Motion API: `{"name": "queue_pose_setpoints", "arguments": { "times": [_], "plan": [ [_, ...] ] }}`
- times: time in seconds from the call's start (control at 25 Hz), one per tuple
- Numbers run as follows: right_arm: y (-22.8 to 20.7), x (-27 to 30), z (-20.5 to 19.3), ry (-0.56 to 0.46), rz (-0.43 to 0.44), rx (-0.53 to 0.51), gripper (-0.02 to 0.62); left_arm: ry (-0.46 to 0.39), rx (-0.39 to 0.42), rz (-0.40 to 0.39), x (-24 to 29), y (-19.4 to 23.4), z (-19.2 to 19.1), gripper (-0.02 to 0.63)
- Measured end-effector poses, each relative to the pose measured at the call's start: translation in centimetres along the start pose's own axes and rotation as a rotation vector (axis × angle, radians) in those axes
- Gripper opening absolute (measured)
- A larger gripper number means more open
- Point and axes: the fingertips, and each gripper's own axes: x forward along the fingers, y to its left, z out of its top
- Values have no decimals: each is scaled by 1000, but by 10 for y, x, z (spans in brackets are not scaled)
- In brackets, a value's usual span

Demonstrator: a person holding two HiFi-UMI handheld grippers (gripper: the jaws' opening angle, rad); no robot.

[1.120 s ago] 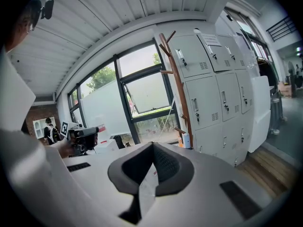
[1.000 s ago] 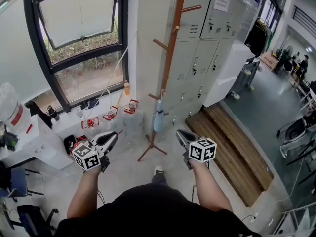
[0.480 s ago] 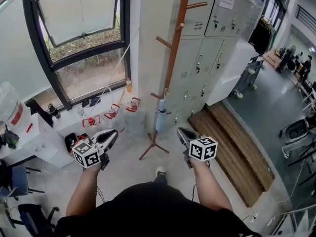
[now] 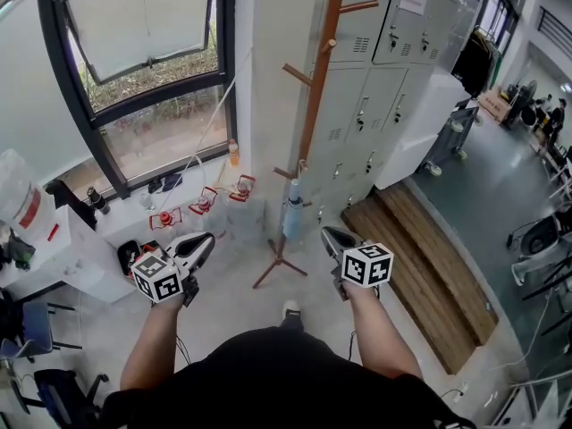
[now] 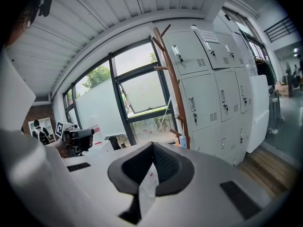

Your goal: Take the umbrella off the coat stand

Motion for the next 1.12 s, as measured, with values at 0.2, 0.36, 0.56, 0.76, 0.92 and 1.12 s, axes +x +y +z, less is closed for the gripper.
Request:
{"name": "queue_pose_setpoints", "arguments": {
  "times": [0.2, 0.36, 0.56, 0.76, 0.92, 1.12],
  "plan": [
    [-6, 7, 1, 1, -7, 4, 14, 10, -11, -1, 5, 5, -4, 37],
    [-14, 14, -1, 9, -5, 8, 14, 15, -9, -1, 11, 7, -7, 37],
    [-27, 22, 0, 6, -17, 15, 14, 20, -9, 2, 21, 12, -5, 37],
    [-43, 34, 1, 11, -26, 22, 14, 28, -13, 6, 35, 22, -7, 37],
    [-57, 49, 6, 15, -25, 26, 14, 34, -18, 6, 50, 33, -7, 37],
    [-71, 66, 12, 29, -18, 27, 14, 41, -25, 9, 68, 47, -6, 37]
  ]
}}
